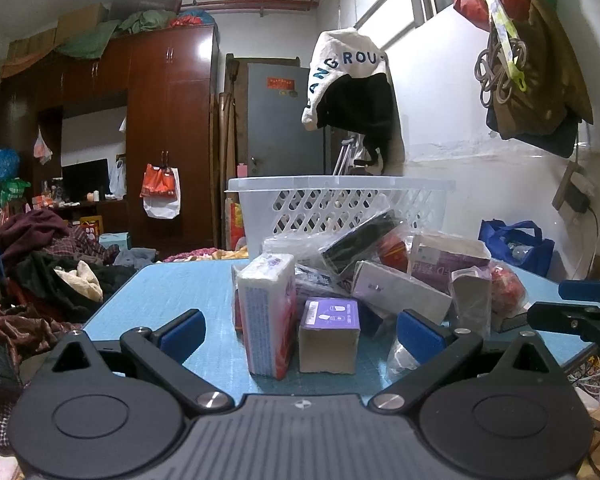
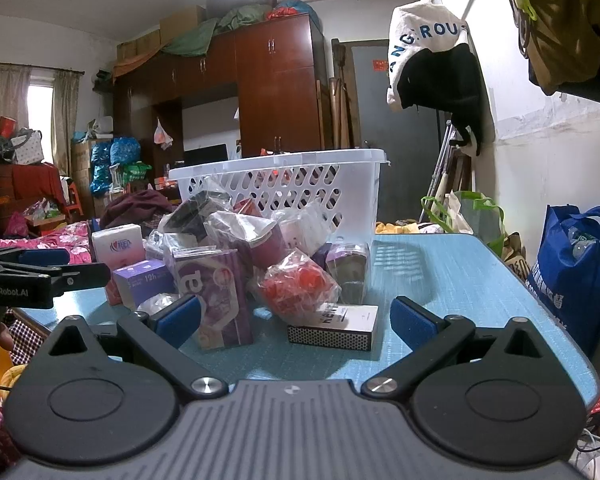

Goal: Organize objects
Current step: 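Approach the white tissue box with the left gripper and the purple box with the right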

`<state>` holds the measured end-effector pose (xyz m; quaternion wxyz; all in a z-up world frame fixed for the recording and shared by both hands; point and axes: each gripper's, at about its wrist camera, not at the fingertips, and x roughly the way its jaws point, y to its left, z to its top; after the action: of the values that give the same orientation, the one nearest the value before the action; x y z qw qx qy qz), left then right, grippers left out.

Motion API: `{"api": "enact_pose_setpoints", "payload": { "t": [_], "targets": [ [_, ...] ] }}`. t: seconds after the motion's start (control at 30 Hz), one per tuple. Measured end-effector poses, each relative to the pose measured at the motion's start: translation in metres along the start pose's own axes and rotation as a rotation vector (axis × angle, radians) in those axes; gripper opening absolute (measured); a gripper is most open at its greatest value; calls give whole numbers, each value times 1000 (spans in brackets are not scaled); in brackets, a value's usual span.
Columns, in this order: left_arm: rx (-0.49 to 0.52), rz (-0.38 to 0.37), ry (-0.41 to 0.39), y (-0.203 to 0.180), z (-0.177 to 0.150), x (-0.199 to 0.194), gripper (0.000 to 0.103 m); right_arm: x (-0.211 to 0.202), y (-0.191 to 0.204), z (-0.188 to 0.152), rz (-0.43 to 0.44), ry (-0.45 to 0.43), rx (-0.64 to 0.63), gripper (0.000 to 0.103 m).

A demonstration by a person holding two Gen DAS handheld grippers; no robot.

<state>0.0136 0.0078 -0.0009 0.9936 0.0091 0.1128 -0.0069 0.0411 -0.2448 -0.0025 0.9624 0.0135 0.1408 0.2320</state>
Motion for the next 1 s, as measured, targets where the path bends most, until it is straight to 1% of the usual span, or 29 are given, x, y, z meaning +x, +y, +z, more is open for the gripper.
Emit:
{"api": "enact_pose_setpoints", "payload": {
  "t": [0.47,1.0],
  "targets": [
    [-2,-6,-6,1,0,1,103,-7,14,1,0,1,2,103],
    [-1,-13,-12,2,-1,1,103,-5,15,-4,0,-1,-4,103]
  ]
}}
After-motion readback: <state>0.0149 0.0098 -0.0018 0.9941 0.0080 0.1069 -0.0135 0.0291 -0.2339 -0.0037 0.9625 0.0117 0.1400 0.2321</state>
